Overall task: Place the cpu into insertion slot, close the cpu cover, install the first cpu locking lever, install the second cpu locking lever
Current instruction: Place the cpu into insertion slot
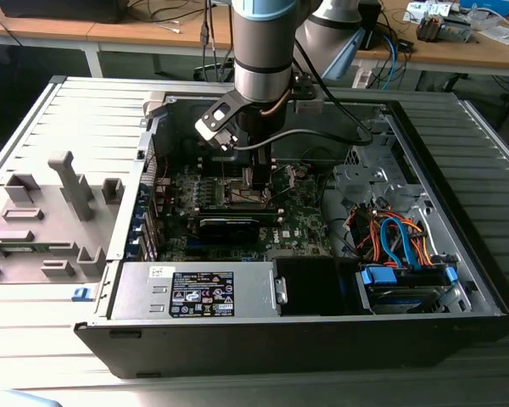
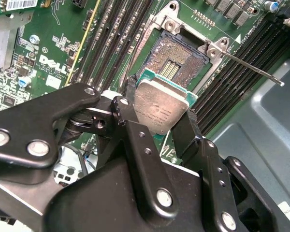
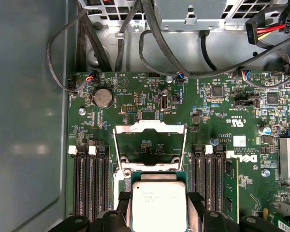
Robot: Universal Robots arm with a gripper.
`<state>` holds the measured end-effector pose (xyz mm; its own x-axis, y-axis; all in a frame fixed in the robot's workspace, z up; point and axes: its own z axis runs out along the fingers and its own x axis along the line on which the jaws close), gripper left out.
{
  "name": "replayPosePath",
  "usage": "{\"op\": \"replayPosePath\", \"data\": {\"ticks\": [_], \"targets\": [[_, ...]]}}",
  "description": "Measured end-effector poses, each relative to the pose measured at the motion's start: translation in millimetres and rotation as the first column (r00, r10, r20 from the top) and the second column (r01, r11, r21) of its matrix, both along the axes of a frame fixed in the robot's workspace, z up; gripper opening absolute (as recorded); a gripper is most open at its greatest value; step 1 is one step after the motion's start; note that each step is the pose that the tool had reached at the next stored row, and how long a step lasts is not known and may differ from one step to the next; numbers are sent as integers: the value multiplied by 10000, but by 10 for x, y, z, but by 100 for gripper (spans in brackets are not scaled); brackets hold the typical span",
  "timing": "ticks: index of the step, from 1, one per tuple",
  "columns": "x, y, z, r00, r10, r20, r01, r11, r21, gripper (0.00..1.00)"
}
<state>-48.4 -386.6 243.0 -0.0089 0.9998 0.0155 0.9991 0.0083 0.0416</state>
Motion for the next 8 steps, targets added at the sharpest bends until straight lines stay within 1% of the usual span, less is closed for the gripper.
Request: {"op": "replayPosePath", "data": {"ticks": [4, 8], "targets": [[0, 3, -2, 10000, -1, 1, 1, 10000, 2, 55], [0, 25, -1, 10000, 0, 1, 0, 10000, 1, 55]]}}
